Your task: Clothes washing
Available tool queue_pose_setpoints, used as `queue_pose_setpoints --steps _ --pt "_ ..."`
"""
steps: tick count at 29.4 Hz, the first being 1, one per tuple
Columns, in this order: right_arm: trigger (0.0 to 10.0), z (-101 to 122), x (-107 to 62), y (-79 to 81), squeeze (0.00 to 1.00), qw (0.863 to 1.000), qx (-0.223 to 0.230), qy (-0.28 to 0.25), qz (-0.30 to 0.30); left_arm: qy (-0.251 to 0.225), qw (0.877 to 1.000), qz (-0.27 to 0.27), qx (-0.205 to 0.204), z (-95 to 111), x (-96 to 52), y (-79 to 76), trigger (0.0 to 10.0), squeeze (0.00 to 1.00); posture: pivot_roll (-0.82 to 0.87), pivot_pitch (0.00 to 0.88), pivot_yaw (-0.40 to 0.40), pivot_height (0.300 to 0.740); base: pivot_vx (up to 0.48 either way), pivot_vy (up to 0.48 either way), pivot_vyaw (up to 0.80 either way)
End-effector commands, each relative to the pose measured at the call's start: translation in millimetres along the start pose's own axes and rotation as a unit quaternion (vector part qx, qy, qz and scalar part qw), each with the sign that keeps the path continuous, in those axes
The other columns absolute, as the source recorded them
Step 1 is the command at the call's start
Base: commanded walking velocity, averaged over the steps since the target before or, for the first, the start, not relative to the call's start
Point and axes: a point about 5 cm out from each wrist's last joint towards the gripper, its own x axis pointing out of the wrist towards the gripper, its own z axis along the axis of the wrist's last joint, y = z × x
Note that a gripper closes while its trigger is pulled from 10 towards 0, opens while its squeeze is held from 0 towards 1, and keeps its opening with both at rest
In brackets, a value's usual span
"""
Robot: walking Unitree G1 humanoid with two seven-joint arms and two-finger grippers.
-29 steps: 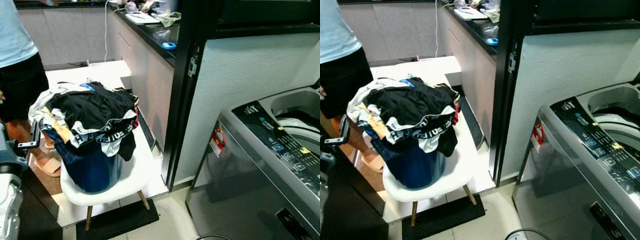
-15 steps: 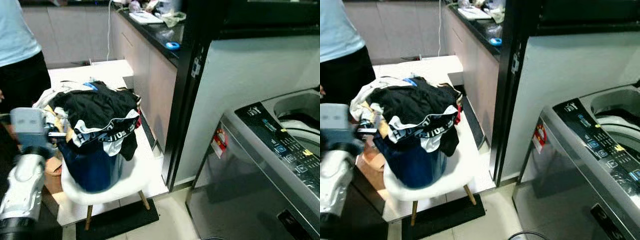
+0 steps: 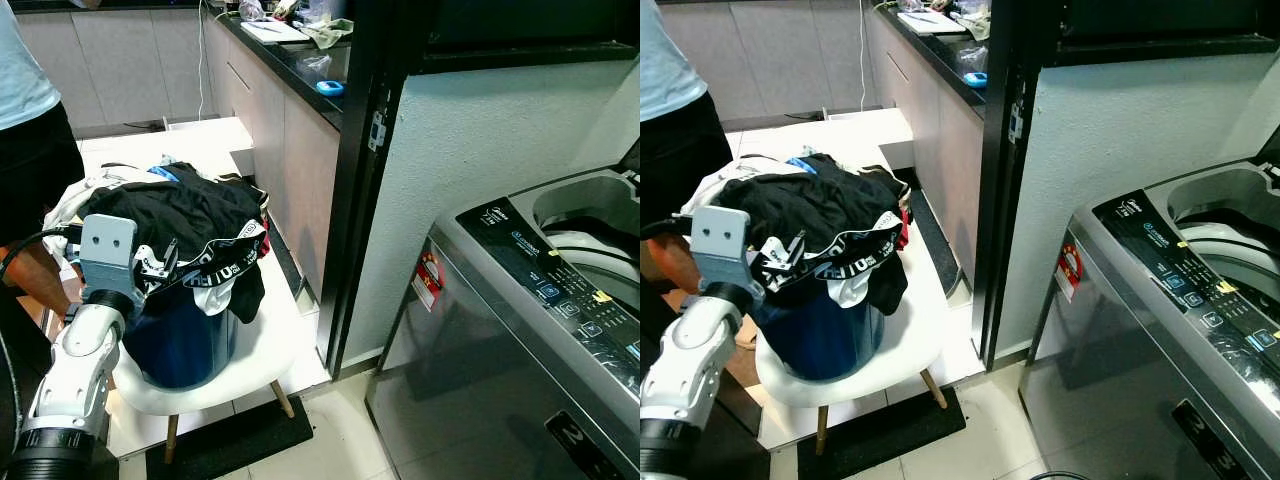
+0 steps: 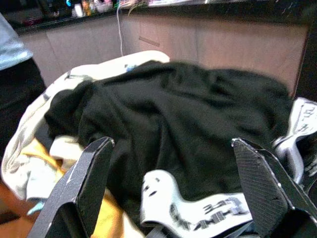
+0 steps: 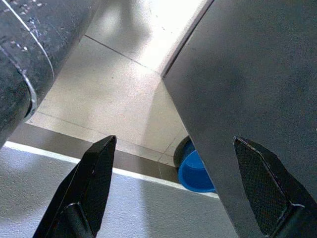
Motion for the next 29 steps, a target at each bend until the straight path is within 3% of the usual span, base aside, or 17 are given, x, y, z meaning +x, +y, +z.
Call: queue_pose_setpoints --steps 1,9,22,29 --pt "10.0 -5.0 0.0 0.2 0.00 1.000 0.008 0.007 0.002 0.004 1.000 -0.005 -0.010 -0.7 -2.9 -3.1 10.0 0.00 0.05 0.000 -0.064 0.740 0.244 0.000 0.00" --pt "10.0 -5.7 -0.5 -2.9 0.00 1.000 0.010 0.007 0.000 -0.026 1.000 -0.010 -0.011 18.7 -1.8 -7.6 10.0 0.00 0.05 0.000 -0.066 0.740 0.253 0.000 0.00" --pt "10.0 -7.0 -0.5 -2.6 0.00 1.000 0.018 0.009 0.002 -0.038 0.999 -0.026 -0.016 28.0 -0.5 -15.4 10.0 0.00 0.05 0.000 -0.067 0.740 0.304 0.000 0.00" --pt "10.0 -5.9 -0.4 -2.6 0.00 1.000 0.027 0.006 0.000 -0.042 0.996 -0.070 -0.036 33.5 -0.9 -37.8 10.0 0.00 0.04 0.000 -0.066 0.740 0.088 0.000 -0.29"
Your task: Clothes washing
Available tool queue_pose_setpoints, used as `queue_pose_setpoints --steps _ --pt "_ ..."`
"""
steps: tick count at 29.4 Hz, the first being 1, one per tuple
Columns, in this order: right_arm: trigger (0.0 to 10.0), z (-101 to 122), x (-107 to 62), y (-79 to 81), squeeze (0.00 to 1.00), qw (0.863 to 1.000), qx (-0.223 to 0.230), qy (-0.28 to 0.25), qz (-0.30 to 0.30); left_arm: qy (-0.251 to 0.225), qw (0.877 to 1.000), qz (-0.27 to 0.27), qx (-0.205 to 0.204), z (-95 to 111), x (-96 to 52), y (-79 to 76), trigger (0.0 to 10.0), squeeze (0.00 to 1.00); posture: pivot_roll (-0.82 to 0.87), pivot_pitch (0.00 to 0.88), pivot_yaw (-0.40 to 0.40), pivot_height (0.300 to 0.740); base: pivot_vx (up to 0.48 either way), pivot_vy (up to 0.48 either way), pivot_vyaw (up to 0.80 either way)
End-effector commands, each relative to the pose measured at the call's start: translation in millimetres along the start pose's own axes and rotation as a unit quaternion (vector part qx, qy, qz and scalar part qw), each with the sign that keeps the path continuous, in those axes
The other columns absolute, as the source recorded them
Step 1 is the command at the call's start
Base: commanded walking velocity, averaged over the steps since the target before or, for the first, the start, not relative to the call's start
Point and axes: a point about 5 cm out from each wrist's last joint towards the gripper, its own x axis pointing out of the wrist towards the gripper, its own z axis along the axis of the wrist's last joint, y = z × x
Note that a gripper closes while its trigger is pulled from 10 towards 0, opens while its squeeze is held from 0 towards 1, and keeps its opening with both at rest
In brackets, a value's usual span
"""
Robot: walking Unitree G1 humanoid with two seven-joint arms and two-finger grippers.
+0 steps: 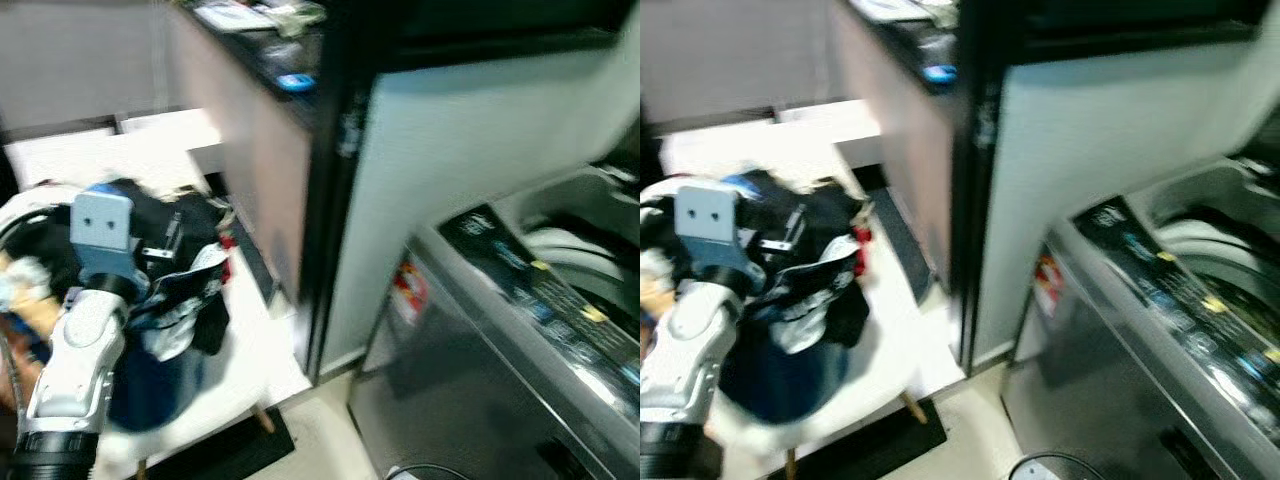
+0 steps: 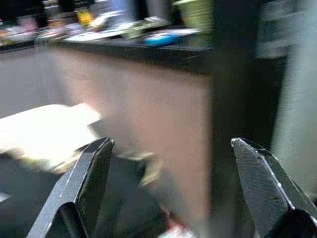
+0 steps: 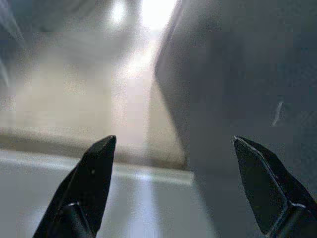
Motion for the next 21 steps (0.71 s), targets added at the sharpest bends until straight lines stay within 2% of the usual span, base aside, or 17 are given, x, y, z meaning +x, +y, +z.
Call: queue_pose_setpoints --steps 1,3,12,15,17,20,21 --pt "10.0 9.5 -0.4 -1.4 0.00 1.000 0.006 -0.015 -0.003 0.008 1.000 -0.012 -0.011 -0.3 -2.3 -4.6 10.0 0.00 0.04 0.000 -0.066 0.740 0.000 0.000 0.00" --pt "10.0 9.0 -0.4 -1.9 0.00 1.000 0.005 -0.015 -0.004 0.011 0.999 -0.027 -0.020 -0.8 -4.4 -14.5 10.0 0.00 0.05 0.000 -0.066 0.740 0.000 0.000 0.00" --pt "10.0 7.7 -0.4 -1.9 0.00 1.000 0.005 -0.013 -0.002 0.029 0.998 -0.043 -0.031 -4.5 -8.6 -28.7 10.0 0.00 0.05 0.000 -0.067 0.740 0.000 0.000 0.00" --pt "10.0 6.9 -0.3 -1.5 0.00 1.000 0.005 -0.012 -0.001 0.053 0.996 -0.057 -0.041 -7.9 -11.9 -36.5 10.0 0.00 0.05 0.000 -0.067 0.740 0.000 0.000 0.00" --pt "10.0 5.8 -0.3 -1.5 0.00 1.000 0.005 -0.009 -0.002 0.106 0.990 -0.063 -0.063 -16.7 -20.4 -44.2 10.0 0.00 0.04 0.000 -0.063 0.740 0.000 0.000 0.00" --pt "10.0 5.3 -0.3 -1.6 0.00 1.000 0.005 -0.008 -0.002 0.129 0.987 -0.060 -0.074 -20.8 -25.2 -46.1 10.0 0.00 0.04 0.000 -0.063 0.740 0.000 0.000 0.00" --pt "10.0 4.7 -0.3 -2.0 0.00 1.000 0.005 -0.006 -0.003 0.165 0.982 -0.034 -0.082 -28.3 -32.4 -42.6 10.0 0.00 0.04 0.000 -0.060 0.740 0.000 0.000 0.00"
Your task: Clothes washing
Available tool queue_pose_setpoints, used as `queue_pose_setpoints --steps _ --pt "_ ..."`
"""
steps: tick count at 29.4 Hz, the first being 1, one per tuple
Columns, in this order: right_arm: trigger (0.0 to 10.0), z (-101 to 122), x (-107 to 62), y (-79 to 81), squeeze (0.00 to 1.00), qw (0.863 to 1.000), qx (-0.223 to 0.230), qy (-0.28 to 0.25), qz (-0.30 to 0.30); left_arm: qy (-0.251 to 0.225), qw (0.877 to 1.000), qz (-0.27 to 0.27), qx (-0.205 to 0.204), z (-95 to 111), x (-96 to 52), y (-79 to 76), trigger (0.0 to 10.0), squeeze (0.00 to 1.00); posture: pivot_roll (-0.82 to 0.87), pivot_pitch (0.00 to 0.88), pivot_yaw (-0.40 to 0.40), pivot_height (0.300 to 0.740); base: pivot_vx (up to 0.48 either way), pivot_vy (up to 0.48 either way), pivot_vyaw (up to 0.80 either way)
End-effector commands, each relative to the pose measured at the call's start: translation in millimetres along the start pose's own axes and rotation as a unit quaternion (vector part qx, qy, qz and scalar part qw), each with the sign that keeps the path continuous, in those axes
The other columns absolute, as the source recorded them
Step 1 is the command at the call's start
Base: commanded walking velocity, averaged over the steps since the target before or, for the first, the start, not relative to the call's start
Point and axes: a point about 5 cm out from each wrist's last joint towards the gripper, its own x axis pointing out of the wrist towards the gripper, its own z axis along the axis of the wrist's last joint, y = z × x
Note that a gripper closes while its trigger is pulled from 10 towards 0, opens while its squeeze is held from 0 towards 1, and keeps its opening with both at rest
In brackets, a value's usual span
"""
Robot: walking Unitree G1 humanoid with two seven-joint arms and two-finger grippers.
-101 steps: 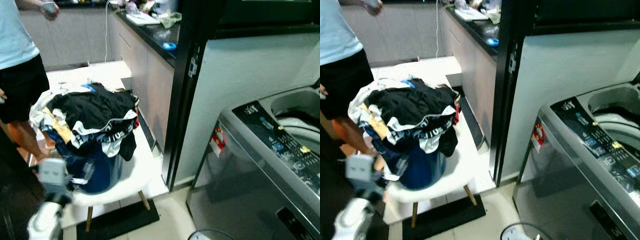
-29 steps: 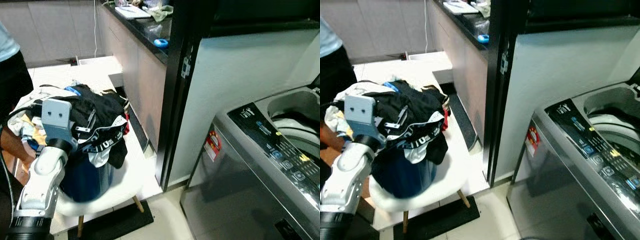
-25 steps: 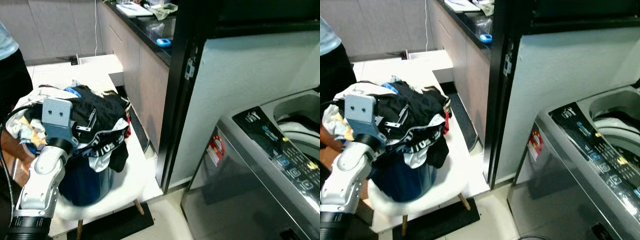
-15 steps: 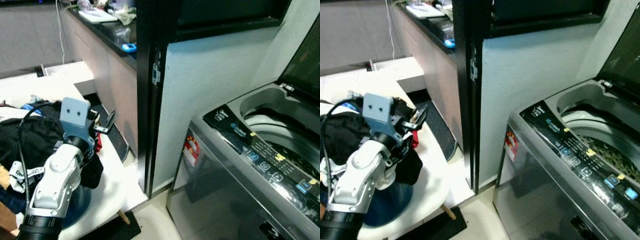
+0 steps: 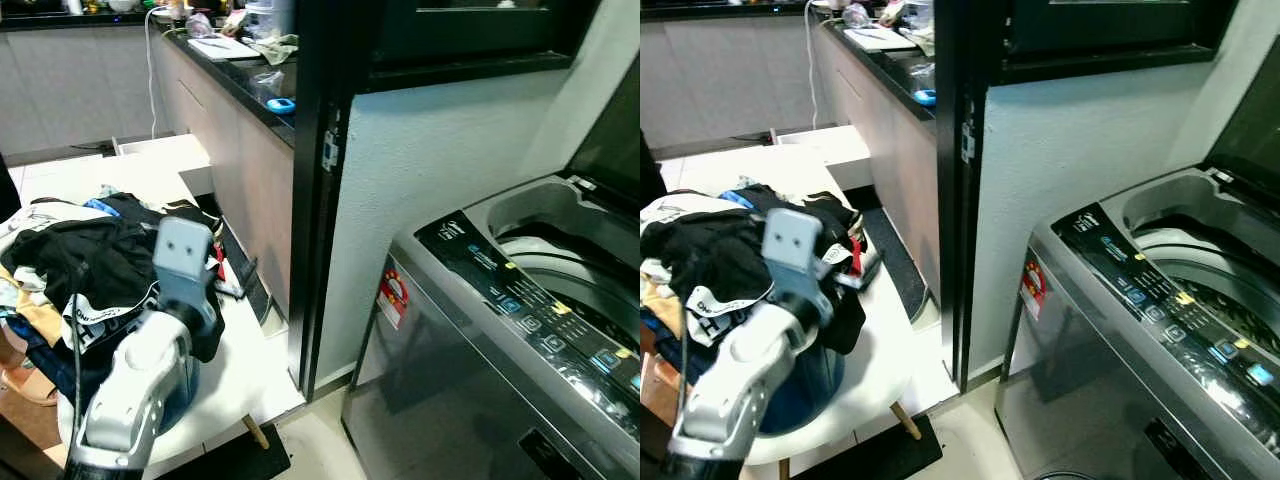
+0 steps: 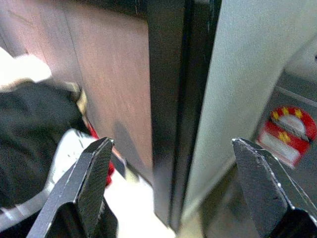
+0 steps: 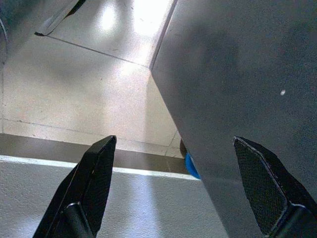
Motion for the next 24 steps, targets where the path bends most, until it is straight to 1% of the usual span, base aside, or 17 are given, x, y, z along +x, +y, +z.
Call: queue_pose_setpoints --steps 1,2,3,4,6,7,10,11,12,13,14,15,17,19,21,22,24 --pt "10.0 -3.6 -0.1 -0.7 0.00 1.000 0.004 0.006 -0.001 0.047 0.997 0.048 -0.029 -11.0 -8.7 7.3 10.0 0.00 0.04 0.000 -0.061 0.740 0.000 0.000 0.00" --pt "10.0 -3.6 -0.1 -0.7 0.00 1.000 0.004 0.006 -0.001 0.047 0.997 0.048 -0.029 -11.0 -8.7 7.3 10.0 0.00 0.04 0.000 -0.061 0.740 0.000 0.000 0.00" --pt "10.0 -4.7 -0.2 -1.2 0.00 1.000 0.002 0.009 -0.002 0.071 0.992 0.086 -0.054 -18.6 -16.1 13.2 10.0 0.00 0.05 0.000 -0.063 0.740 0.000 0.000 0.00" --pt "10.0 -4.7 -0.2 -1.2 0.00 1.000 0.002 0.009 -0.002 0.071 0.992 0.086 -0.054 -18.6 -16.1 13.2 10.0 0.00 0.05 0.000 -0.063 0.740 0.000 0.000 0.00" --pt "10.0 -6.9 -0.3 -2.1 0.00 1.000 -0.001 0.013 -0.002 0.101 0.983 0.130 -0.084 -27.6 -28.2 20.4 10.0 0.00 0.05 0.000 -0.066 0.740 0.000 0.000 0.00" --pt "10.0 -7.9 -0.4 -2.6 0.00 1.000 -0.003 0.015 -0.002 0.103 0.979 0.150 -0.088 -27.2 -33.4 26.6 10.0 0.00 0.06 0.000 -0.070 0.740 0.000 0.000 0.00" --pt "10.0 -8.5 -0.5 -2.9 0.00 1.000 -0.005 0.016 -0.002 0.104 0.978 0.161 -0.087 -26.0 -36.4 30.5 10.0 0.00 0.06 0.000 -0.070 0.740 0.000 0.000 0.00" --pt "10.0 -9.5 -0.4 -2.4 0.00 1.000 -0.006 0.017 -0.001 0.097 0.975 0.186 -0.076 -21.5 -40.5 44.2 10.0 0.00 0.06 0.000 -0.073 0.740 0.000 0.000 0.00" --pt "10.0 -10.4 -0.3 -1.4 0.00 1.000 -0.006 0.017 0.000 0.081 0.970 0.222 -0.059 -14.1 -45.3 63.2 10.0 0.00 0.06 0.000 -0.075 0.740 0.000 0.000 0.00" --pt "10.0 -10.4 -0.3 -1.4 0.00 1.000 -0.006 0.017 0.000 0.081 0.970 0.222 -0.059 -14.1 -45.3 63.2 10.0 0.00 0.06 0.000 -0.075 0.740 0.000 0.000 0.00" --pt "10.0 -10.8 -0.2 -0.5 0.00 1.000 -0.007 0.018 0.001 0.065 0.965 0.249 -0.042 -5.7 -49.4 78.4 10.0 0.00 0.06 0.000 -0.075 0.740 0.000 0.000 0.00" --pt "10.0 -10.8 -0.2 -0.5 0.00 1.000 -0.007 0.018 0.001 0.065 0.965 0.249 -0.042 -5.7 -49.4 78.4 10.0 0.00 0.06 0.000 -0.075 0.740 0.000 0.000 0.00" --pt "10.0 -10.7 0.0 0.7 0.00 1.000 -0.008 0.017 0.002 0.020 0.958 0.287 -0.008 15.6 -54.5 100.4 10.0 0.00 0.07 0.000 -0.078 0.740 0.000 0.000 0.00" --pt "10.0 -10.7 0.0 0.7 0.00 1.000 -0.008 0.017 0.002 0.020 0.958 0.287 -0.008 15.6 -54.5 100.4 10.0 0.00 0.07 0.000 -0.078 0.740 0.000 0.000 0.00" --pt "10.0 -9.9 0.1 1.2 0.00 1.000 -0.008 0.017 0.002 -0.033 0.950 0.310 0.023 41.2 -57.2 111.0 10.0 0.00 0.07 0.000 -0.077 0.740 0.000 0.000 0.00" --pt "10.0 -9.9 0.1 1.2 0.00 1.000 -0.008 0.017 0.002 -0.033 0.950 0.310 0.023 41.2 -57.2 111.0 10.0 0.00 0.07 0.000 -0.077 0.740 0.000 0.000 0.00" --pt "10.0 -9.4 0.1 1.0 0.00 1.000 -0.006 0.016 0.002 -0.050 0.940 0.334 0.042 48.7 -61.6 112.5 10.0 0.00 0.06 0.000 -0.075 0.740 0.000 0.000 0.00"
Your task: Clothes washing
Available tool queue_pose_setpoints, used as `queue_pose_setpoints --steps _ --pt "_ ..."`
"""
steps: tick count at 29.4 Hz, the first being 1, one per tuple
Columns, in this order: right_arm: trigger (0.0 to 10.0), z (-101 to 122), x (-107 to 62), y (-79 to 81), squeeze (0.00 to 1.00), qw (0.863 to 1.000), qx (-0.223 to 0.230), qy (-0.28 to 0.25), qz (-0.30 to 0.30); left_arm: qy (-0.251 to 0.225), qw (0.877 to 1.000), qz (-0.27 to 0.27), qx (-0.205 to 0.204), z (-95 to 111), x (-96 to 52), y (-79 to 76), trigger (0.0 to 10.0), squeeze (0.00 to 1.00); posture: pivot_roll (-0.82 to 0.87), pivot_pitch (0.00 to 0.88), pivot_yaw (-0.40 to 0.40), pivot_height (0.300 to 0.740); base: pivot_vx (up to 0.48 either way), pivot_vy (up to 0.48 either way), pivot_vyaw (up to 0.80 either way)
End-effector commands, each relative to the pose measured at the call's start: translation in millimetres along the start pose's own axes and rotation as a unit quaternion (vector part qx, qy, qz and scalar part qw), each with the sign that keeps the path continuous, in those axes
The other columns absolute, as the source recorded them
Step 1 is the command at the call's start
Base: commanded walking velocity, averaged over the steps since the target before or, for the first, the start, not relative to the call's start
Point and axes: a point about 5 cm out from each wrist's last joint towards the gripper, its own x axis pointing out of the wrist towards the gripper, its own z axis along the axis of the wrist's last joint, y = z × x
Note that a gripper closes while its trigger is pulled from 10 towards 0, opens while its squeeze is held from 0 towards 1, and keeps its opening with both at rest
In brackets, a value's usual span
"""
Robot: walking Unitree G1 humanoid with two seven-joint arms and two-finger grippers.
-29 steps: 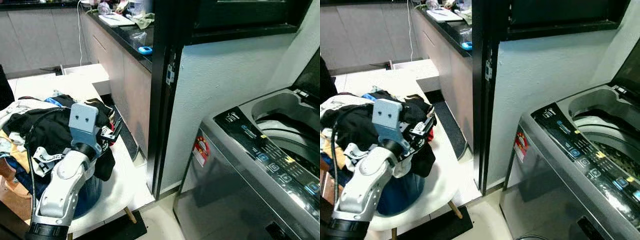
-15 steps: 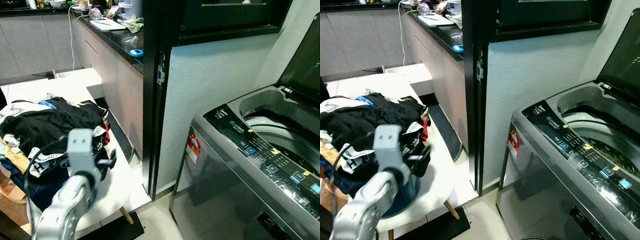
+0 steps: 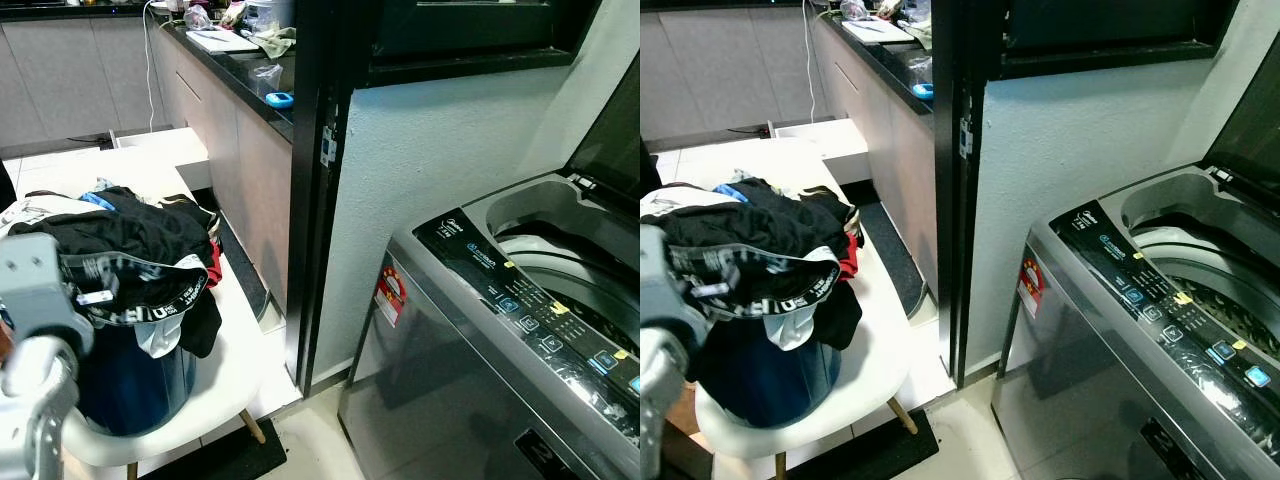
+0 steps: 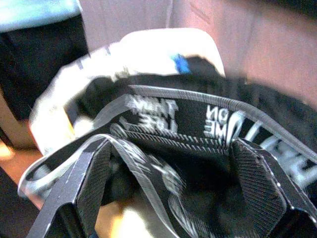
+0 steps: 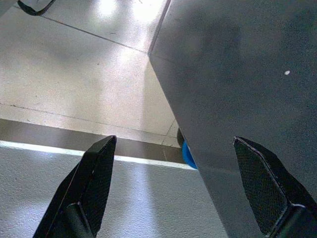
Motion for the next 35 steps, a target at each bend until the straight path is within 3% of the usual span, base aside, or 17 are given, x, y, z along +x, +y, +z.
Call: queue_pose_setpoints --steps 1,13,16,17,20,27,28,29,35 --pt "10.0 0.0 0.0 0.3 0.00 1.000 -0.001 0.001 0.002 -0.012 1.000 0.022 0.019 1.8 -3.5 2.5 10.0 0.00 0.06 0.000 -0.075 0.740 0.000 0.000 0.00" --pt "10.0 -1.3 -0.5 -3.1 0.00 1.000 -0.001 0.003 0.001 0.001 0.998 0.047 0.042 -14.5 -8.7 8.6 10.0 0.00 0.06 0.000 -0.080 0.740 0.000 0.000 0.00" --pt "10.0 -0.8 -0.7 -4.0 0.00 1.000 -0.001 0.002 0.000 0.024 0.998 0.049 0.044 -27.0 -8.8 10.8 10.0 0.00 0.06 0.000 -0.080 0.740 0.000 0.000 0.00" --pt "10.0 -0.4 -0.8 -4.7 0.00 1.000 -0.001 0.001 0.000 0.082 0.996 0.016 0.028 -50.3 -11.7 2.9 10.0 0.00 0.06 0.000 -0.081 0.740 0.000 0.000 0.00" --pt "10.0 -0.4 -0.9 -5.3 0.00 1.000 0.000 0.001 0.000 0.124 0.992 0.000 0.006 -67.0 -16.3 -2.5 10.0 0.00 0.06 0.000 -0.081 0.740 0.000 0.000 0.00" --pt "10.0 -1.9 -1.0 -6.2 0.00 1.000 0.001 0.003 -0.001 0.166 0.986 -0.004 -0.003 -86.4 -24.1 -3.2 10.0 0.00 0.06 0.000 -0.081 0.740 0.000 0.000 0.00" --pt "10.0 -2.2 -1.1 -6.6 0.00 1.000 0.001 0.003 -0.002 0.165 0.986 -0.006 -0.008 -87.4 -24.0 -3.5 4.2 0.00 0.05 0.000 -0.083 0.740 0.000 0.000 0.00" --pt "10.0 -2.5 -1.1 -7.0 0.00 1.000 0.001 0.004 -0.003 0.161 0.987 -0.006 -0.012 -87.2 -23.7 -3.3 0.0 0.00 0.05 0.000 -0.083 0.740 0.000 0.000 0.00" --pt "10.0 -2.8 -1.3 -8.0 0.00 1.000 0.001 0.004 -0.005 0.144 0.989 -0.008 -0.014 -82.3 -21.1 -3.9 0.0 0.00 0.05 0.000 -0.083 0.740 0.000 0.000 0.00"
